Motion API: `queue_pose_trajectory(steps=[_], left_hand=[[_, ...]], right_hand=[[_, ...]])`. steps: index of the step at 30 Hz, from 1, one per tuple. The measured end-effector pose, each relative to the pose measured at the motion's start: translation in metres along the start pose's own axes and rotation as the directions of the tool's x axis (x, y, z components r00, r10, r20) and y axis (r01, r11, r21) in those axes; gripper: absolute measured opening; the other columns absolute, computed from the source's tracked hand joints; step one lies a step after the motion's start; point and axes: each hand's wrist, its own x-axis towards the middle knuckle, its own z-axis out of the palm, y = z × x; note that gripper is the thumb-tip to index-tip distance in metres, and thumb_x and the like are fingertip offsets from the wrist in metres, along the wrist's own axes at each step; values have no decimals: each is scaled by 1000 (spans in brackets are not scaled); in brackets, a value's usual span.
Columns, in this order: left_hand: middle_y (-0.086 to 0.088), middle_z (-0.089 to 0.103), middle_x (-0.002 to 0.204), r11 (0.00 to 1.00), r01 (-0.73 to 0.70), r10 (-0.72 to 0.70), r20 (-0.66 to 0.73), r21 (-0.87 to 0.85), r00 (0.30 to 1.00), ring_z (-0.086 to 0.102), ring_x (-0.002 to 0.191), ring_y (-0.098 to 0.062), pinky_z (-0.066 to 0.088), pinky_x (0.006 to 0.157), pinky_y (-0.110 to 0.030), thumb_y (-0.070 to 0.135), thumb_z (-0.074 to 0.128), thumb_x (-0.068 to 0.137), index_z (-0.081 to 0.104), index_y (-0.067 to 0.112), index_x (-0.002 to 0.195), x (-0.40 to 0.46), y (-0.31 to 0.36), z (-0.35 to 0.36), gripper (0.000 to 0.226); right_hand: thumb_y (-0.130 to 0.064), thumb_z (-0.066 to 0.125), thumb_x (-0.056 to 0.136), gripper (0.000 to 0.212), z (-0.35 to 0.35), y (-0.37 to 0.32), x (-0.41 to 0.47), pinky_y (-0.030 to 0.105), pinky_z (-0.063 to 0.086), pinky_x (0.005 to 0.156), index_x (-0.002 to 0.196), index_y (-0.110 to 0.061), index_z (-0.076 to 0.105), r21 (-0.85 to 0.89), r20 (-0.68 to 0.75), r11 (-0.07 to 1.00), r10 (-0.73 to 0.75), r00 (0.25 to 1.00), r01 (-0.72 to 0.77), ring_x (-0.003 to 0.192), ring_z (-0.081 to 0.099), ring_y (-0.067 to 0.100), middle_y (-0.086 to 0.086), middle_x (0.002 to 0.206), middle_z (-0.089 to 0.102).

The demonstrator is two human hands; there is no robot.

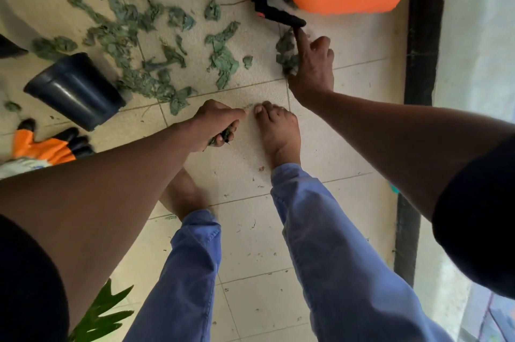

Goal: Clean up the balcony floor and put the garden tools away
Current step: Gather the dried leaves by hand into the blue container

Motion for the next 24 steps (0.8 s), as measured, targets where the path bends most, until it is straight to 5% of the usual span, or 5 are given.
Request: queue_pose_trajectory(steps=[7,11,14,18,24], left_hand=[[-2,54,55,1000,18,-18,9,-19,1000,52,46,-13,30,42,-20,38,79,89,58,13,64,-4,-5,-7,41],[-3,54,56,999,33,-33,16,-38,999,53,48,-13,31,42,-20,36,78,90,58,13,65,-6,-12,-12,40],[-4,54,58,997,47,-46,15,-63,999,54,49,-14,31,42,-20,35,78,90,57,14,64,-6,-17,-16,40],[-4,55,59,995,54,-53,13,-79,999,54,49,-14,31,41,-20,35,77,91,58,14,64,-5,-27,-24,40],[-2,54,58,977,97,-96,16,-188,995,54,50,-14,30,40,-19,35,77,92,56,14,66,-6,-39,-33,39]], right_hand=[[11,38,103,36,-89,-66,-103,35,12,109,138,19,37,145,197,983,-138,971,110,140,26,43,41,130,53],[-8,50,106,47,-37,-48,-79,40,24,113,151,1,40,20,151,978,-208,966,207,138,28,37,29,157,33],[-28,73,91,67,-1,-45,-17,47,56,87,148,-27,39,-45,97,986,-156,983,161,128,38,39,18,146,32],[-4,61,91,56,26,-50,6,38,46,62,137,-28,40,-203,42,958,-197,980,201,120,40,38,19,142,31],[11,49,89,50,34,-50,-4,44,52,71,133,-12,51,-291,101,897,-318,943,333,114,46,41,22,136,38]])
